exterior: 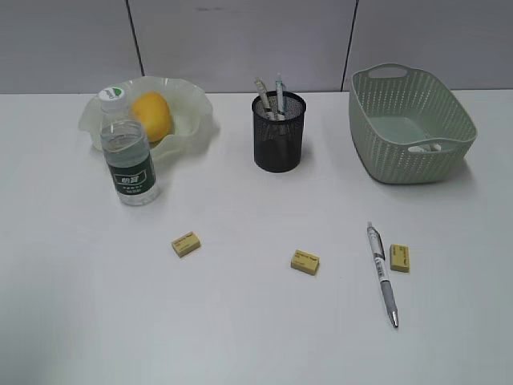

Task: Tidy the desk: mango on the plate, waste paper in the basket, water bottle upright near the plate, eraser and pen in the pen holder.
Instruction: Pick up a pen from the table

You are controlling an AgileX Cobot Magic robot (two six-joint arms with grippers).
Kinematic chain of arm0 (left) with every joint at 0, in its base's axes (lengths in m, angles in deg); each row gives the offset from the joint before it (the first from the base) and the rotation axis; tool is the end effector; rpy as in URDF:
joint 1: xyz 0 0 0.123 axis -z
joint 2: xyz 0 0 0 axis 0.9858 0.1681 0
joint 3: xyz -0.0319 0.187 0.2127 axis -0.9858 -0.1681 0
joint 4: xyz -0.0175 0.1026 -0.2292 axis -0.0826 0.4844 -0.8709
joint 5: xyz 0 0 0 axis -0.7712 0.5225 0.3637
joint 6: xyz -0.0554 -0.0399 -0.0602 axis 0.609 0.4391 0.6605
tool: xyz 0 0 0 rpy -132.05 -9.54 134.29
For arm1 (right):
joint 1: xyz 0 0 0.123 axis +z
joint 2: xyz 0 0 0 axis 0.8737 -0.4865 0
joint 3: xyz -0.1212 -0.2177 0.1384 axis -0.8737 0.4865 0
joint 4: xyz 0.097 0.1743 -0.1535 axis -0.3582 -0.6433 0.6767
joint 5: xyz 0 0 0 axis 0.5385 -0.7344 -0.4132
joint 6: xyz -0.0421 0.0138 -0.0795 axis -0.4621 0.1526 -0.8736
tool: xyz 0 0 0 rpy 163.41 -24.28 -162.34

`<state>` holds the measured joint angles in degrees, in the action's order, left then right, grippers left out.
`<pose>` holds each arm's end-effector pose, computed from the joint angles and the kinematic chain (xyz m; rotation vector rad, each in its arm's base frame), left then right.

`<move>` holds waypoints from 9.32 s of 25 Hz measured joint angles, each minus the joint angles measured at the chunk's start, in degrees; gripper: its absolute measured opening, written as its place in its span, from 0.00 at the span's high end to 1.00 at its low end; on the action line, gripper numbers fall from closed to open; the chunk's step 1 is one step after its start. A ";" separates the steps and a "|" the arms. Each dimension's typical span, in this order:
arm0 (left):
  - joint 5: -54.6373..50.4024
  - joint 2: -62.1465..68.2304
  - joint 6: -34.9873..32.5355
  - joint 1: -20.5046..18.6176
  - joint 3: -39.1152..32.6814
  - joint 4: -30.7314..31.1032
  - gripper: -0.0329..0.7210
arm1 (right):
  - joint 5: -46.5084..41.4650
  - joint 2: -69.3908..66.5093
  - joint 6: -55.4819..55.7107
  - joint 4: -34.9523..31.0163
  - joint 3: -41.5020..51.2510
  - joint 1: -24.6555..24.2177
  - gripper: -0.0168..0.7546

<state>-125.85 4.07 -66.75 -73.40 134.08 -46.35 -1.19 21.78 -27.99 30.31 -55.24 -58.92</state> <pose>0.1265 -0.0134 0.3468 0.0030 2.4387 -0.0777 -0.0063 0.0050 0.2803 -0.0765 2.0077 0.0763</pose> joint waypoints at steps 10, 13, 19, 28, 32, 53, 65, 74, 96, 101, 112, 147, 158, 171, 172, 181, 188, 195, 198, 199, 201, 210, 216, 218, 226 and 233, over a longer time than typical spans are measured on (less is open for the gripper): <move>0.76 -26.25 0.00 0.00 -14.55 2.19 0.24 | 0.00 0.00 0.00 -0.05 0.00 0.00 0.48; 1.58 -32.25 0.00 0.00 -16.95 2.19 0.24 | 0.00 0.00 0.00 -0.05 0.00 0.00 0.48; 1.54 -42.60 0.00 0.00 -18.22 2.12 0.31 | 0.00 0.00 0.00 -0.05 0.00 0.00 0.48; -0.66 -44.89 -0.55 0.00 -19.90 1.99 0.47 | 0.00 0.00 0.00 -0.07 0.05 0.00 0.48; -0.71 -44.91 -3.30 0.00 -19.90 0.77 0.53 | 0.00 0.00 0.00 -0.07 0.05 0.00 0.48; -0.77 -45.02 -7.02 -0.12 -19.90 -1.07 0.10 | 0.00 0.00 0.00 -0.07 0.05 0.00 0.48; -0.77 -45.02 -7.02 -0.17 -19.90 -1.07 0.25 | 0.00 0.00 0.00 -0.07 0.05 0.00 0.48; -0.86 -45.02 -7.02 -5.78 -19.90 -2.22 0.43 | 0.00 0.00 0.00 -0.07 0.05 0.00 0.48; -0.88 -45.02 -7.02 -3.16 -19.90 -2.81 0.58 | 0.00 0.00 0.00 -0.07 0.05 0.00 0.48; -0.88 -45.02 -7.02 -3.12 -19.90 -2.81 0.62 | 0.00 0.00 0.00 -0.07 0.05 0.00 0.48; -0.93 -45.02 -7.02 -3.23 -19.90 -2.81 0.64 | 0.00 0.00 0.00 -0.07 0.05 0.00 0.48; -0.93 -45.02 -7.02 -3.23 -19.90 -2.81 0.64 | 0.00 0.00 2.23 0.05 0.05 0.00 0.35; -0.93 -45.02 -7.02 -3.23 -19.90 -2.84 0.64 | -1.48 -5.29 1.72 -2.37 -3.59 0.00 0.34; -0.93 -45.02 -7.02 -3.23 -19.90 -2.84 0.64 | -7.01 -40.32 2.93 -2.54 -17.16 0.00 0.34; -0.93 -45.02 -7.02 -3.23 -19.90 -2.84 0.64 | -7.56 -42.94 3.91 -2.54 -18.10 0.00 0.34; -0.93 -45.02 -7.02 -3.23 -19.90 -2.84 0.64 | -9.45 -60.68 10.44 -3.73 -24.36 1.48 0.34; -0.93 -45.02 -7.02 -3.23 -19.90 -2.89 0.64 | -4.71 -71.88 19.09 -2.43 -24.55 15.79 0.34; -0.93 -45.02 -7.02 -3.23 -19.90 -2.89 0.64 | 4.99 -86.06 23.07 -2.70 -24.59 23.17 0.34; -0.93 -45.02 -7.02 -3.23 -19.90 -2.89 0.64 | 7.38 -91.77 23.12 -2.87 -24.59 23.23 0.34; -0.93 -45.02 -7.02 -3.23 -19.90 -2.89 0.64 | 8.29 -93.57 23.12 -2.87 -24.59 23.23 0.34; -0.93 -45.02 -7.02 -3.23 -19.90 -2.89 0.64 | 10.19 -96.65 23.12 -2.87 -24.59 23.23 0.34; -0.93 -45.02 -7.02 -3.23 -19.90 -2.89 0.64 | 12.29 -107.35 22.82 -2.00 -30.09 23.23 0.34; -0.93 -45.02 -7.02 -3.23 -19.90 -2.89 0.64 | 12.96 -109.94 22.72 -1.99 -30.86 23.23 0.34; -0.93 -45.02 -7.02 -3.23 -19.90 -2.89 0.64 | 12.96 -110.39 22.72 -2.00 -30.88 23.23 0.34; -0.93 -45.02 -7.02 -3.23 -19.90 -2.89 0.64 | 15.37 -113.80 21.16 -4.19 -30.98 23.23 0.34; -0.93 -45.02 -7.02 -3.23 -19.90 -2.89 0.64 | 19.60 -114.40 20.65 -3.96 -31.39 23.23 0.34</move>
<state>-126.78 -40.94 -73.78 -76.63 114.18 -49.24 18.41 -92.62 -7.34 26.35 -86.63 -35.69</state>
